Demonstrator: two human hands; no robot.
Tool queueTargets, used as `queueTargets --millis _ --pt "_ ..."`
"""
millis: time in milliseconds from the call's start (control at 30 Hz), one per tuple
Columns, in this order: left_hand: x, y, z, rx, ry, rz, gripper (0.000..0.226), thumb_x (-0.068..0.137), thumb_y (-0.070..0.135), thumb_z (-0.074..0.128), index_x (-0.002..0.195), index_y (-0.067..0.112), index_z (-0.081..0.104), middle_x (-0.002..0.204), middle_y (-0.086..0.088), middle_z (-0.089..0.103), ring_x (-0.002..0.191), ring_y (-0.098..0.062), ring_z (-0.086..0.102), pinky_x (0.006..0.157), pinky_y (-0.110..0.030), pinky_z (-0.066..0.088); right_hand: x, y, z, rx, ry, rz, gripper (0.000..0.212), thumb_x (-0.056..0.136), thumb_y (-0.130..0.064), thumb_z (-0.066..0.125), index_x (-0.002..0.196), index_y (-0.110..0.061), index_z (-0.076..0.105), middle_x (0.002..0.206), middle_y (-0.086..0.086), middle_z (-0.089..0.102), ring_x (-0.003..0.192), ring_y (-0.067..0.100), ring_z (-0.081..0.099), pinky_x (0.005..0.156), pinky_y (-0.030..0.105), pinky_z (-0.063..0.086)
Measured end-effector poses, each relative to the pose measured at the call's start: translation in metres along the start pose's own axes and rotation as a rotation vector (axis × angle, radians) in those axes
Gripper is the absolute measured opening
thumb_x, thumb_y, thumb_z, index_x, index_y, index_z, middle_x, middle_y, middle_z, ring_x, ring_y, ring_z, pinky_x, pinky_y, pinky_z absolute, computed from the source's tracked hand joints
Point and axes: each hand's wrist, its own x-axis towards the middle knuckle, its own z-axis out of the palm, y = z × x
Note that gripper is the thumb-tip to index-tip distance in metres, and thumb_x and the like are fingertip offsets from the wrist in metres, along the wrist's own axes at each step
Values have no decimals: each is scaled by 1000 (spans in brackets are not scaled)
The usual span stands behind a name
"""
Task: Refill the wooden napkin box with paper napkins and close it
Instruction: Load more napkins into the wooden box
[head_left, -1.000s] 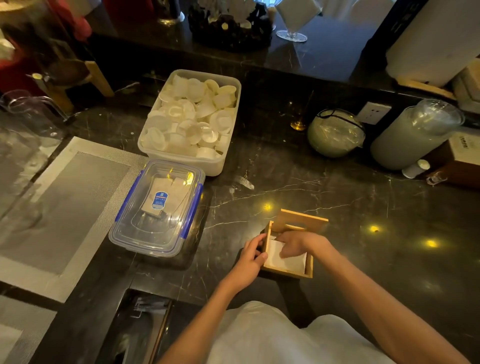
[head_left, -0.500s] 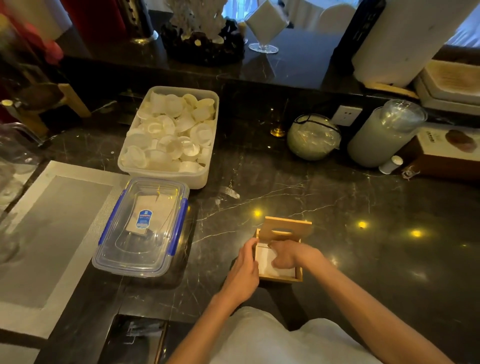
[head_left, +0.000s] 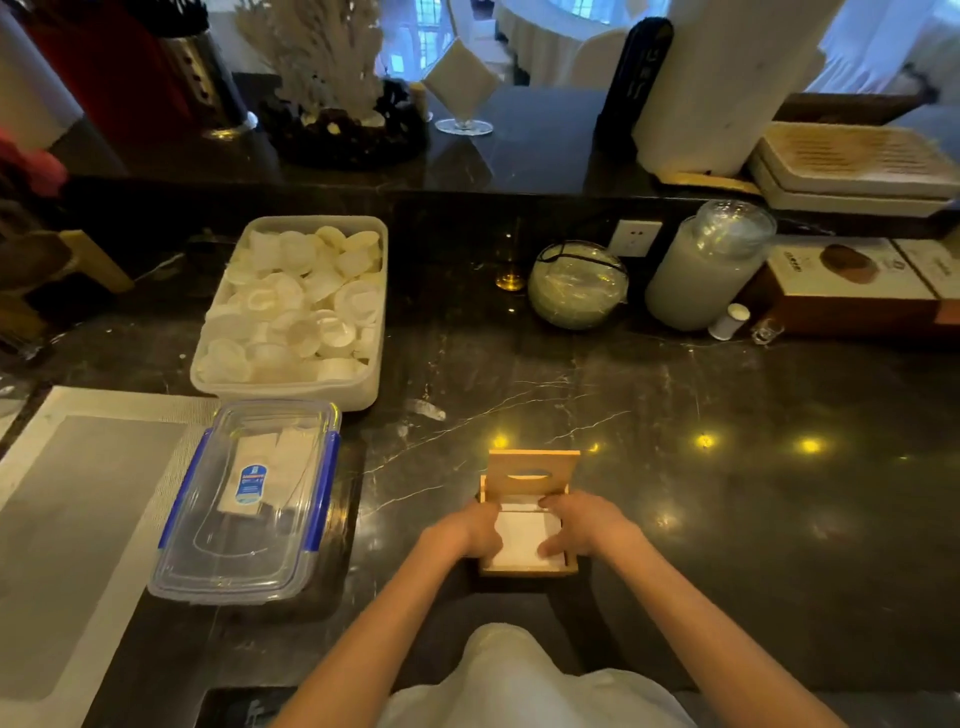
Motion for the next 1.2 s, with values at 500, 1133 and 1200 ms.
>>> queueTargets --millis 500,1133,1200 --pt "16 -7 0 95 -8 13 61 79 21 71 135 17 48 131 -6 55 116 -25 56 96 -39 51 9 7 3 55 -24 15 73 74 -36 81 138 -19 49 134 3 56 121 22 54 96 33 48" --pt "-44 -21 -27 -387 233 215 28 98 24 52 125 27 58 128 2 58 119 -15 55 98 -34 49 -27 25 -2 493 336 -95 33 92 -35 61 125 -29 59 129 -7 60 119 13 56 97 33 49" --pt "-56 -21 -29 -630 416 228 27 99 28 50 127 27 53 129 5 55 121 -15 53 96 -34 49 -32 31 -5 821 397 -124 29 94 -42 56 119 -27 59 119 -10 62 115 10 58 90 27 49"
